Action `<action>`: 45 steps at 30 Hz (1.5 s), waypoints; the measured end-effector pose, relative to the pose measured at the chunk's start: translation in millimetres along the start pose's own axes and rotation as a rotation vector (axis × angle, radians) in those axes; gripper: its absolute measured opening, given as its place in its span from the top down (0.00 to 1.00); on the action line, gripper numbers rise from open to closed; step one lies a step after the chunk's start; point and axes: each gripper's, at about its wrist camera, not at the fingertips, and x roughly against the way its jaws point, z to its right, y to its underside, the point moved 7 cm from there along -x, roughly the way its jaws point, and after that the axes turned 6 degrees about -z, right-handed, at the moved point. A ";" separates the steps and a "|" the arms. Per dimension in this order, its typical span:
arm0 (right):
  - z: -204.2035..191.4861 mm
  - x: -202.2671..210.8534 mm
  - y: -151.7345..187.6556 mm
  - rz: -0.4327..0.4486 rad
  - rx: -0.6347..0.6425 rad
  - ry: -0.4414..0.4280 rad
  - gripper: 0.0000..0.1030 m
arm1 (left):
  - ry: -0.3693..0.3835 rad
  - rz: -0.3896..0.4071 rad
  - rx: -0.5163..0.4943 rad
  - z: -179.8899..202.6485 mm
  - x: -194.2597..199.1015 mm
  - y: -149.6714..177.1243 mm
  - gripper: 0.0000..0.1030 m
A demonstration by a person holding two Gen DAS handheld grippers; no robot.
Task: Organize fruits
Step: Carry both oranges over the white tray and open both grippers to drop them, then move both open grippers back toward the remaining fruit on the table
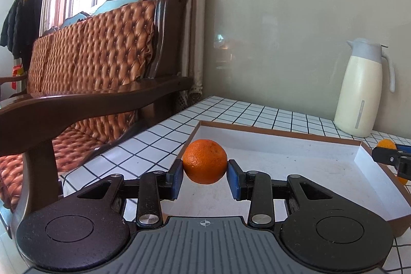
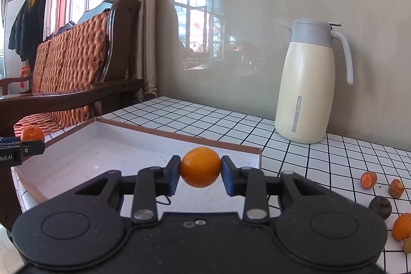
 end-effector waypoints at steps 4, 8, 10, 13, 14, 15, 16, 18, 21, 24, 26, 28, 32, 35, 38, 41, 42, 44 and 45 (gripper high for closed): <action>6.0 -9.0 -0.3 -0.025 0.001 0.018 0.67 | -0.007 0.006 -0.003 4.5 -7.6 -2.6 0.63; 15.5 -7.7 -0.5 0.005 -0.024 0.050 0.24 | -0.031 0.059 0.003 5.3 -4.1 -3.5 0.00; 18.0 -7.2 -0.4 0.004 -0.036 0.049 0.24 | -0.043 0.082 -0.009 5.1 -0.4 -6.4 0.00; 17.7 -5.8 -0.1 0.005 -0.036 0.048 0.24 | -0.039 0.073 0.003 2.3 -1.0 -5.8 0.00; 17.2 -5.0 0.1 0.007 -0.034 0.048 0.23 | -0.037 0.068 0.004 1.3 -1.3 -5.8 0.00; 16.7 -4.2 0.1 0.009 -0.034 0.047 0.20 | -0.038 0.067 0.006 0.5 -1.1 -6.0 0.00; 16.3 -3.6 0.4 0.009 -0.033 0.046 0.19 | -0.039 0.069 0.007 0.2 -0.3 -6.1 0.00; 15.5 -2.7 -0.3 0.012 -0.029 0.046 0.14 | -0.036 0.071 0.004 0.5 1.2 -5.9 0.00; 14.1 -0.8 0.0 0.017 -0.029 0.042 0.07 | -0.036 0.071 0.000 1.2 2.7 -5.1 0.00; 13.1 1.9 0.0 0.024 -0.022 0.047 0.06 | -0.033 0.075 -0.004 3.5 6.0 -5.0 0.00; 13.0 3.7 0.0 0.027 -0.020 0.046 0.06 | -0.035 0.082 -0.008 4.7 8.9 -5.7 0.00; 12.9 6.2 0.0 0.030 -0.014 0.047 0.06 | -0.035 0.087 -0.010 5.5 12.1 -5.7 0.00; 12.6 13.4 0.6 0.044 0.001 0.059 0.06 | -0.039 0.101 -0.018 8.0 20.5 -5.8 0.00; 12.0 20.1 1.9 0.050 0.021 0.069 0.06 | -0.065 0.100 -0.046 16.2 26.1 -5.8 0.00; 13.0 28.3 2.1 0.064 0.044 0.083 0.06 | -0.086 0.126 -0.080 27.7 35.0 -8.1 0.00; 16.7 34.9 3.4 0.069 0.053 0.098 0.06 | -0.089 0.159 -0.072 36.4 45.3 -11.4 0.00; 18.9 36.6 4.5 0.068 0.052 0.106 0.06 | -0.086 0.178 -0.064 38.9 50.0 -12.5 0.00; 25.3 40.0 5.9 0.072 0.054 0.129 0.06 | -0.081 0.210 -0.049 44.9 57.4 -15.0 0.00; 28.4 42.3 6.2 0.074 0.056 0.134 0.06 | -0.077 0.219 -0.052 48.6 59.7 -14.9 0.00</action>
